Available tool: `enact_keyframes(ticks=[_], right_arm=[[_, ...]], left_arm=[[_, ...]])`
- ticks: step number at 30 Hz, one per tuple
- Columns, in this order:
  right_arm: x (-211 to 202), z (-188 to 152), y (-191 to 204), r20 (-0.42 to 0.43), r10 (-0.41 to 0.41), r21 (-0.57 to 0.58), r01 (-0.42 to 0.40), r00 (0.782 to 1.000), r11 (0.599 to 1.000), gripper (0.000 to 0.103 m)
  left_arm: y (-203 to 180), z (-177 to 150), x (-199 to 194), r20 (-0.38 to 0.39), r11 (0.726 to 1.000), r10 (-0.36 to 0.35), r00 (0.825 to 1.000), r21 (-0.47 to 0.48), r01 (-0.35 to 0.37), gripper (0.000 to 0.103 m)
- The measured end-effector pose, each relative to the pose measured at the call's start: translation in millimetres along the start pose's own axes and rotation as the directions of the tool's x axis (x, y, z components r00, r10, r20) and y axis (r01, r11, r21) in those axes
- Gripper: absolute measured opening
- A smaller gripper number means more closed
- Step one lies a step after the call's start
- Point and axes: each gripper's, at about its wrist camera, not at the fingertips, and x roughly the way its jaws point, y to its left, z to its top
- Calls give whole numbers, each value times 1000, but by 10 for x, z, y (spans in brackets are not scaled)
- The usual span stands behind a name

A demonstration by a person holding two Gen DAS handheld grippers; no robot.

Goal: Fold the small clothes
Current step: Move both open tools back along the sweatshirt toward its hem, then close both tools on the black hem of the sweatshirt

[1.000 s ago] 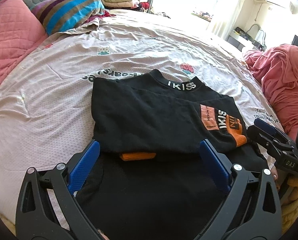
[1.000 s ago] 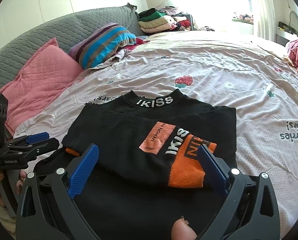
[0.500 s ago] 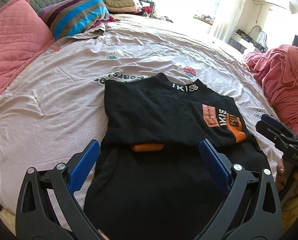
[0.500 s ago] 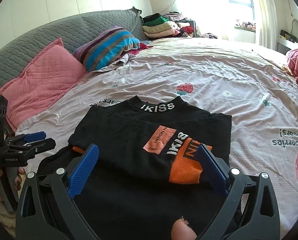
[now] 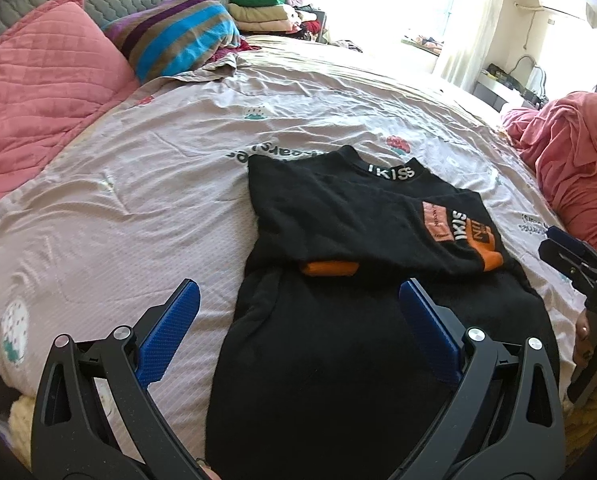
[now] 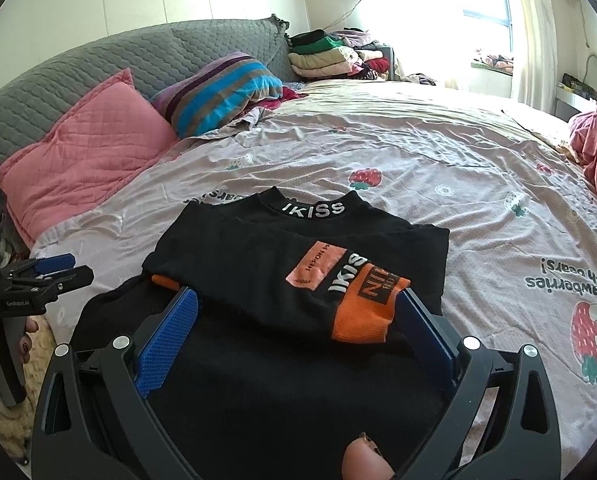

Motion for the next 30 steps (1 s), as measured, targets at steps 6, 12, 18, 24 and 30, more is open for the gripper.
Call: enact_keyframes(ticks=[6, 12, 18, 24, 30], right_arm=[[-76, -68, 25, -3, 2, -5, -2, 1000, 1000, 98], [-133, -152, 68, -18, 5, -12, -5, 1000, 1000, 98], [-158, -244, 104, -46, 3, -25, -4, 999, 1000, 98], [-178, -337, 126, -77, -7, -41, 4, 997, 999, 98], [-183, -466, 136, -122, -16, -44, 11, 992, 999, 98]], left_arm=[[56, -122, -59, -11, 1000, 19, 1000, -1, -19, 94], [81, -244, -99, -24, 1000, 31, 999, 1, -31, 94], [125, -374, -130, -40, 999, 36, 999, -3, -36, 93], [198, -476, -161, -53, 999, 50, 997, -14, -51, 94], [255, -561, -187, -65, 998, 53, 996, -24, -55, 93]])
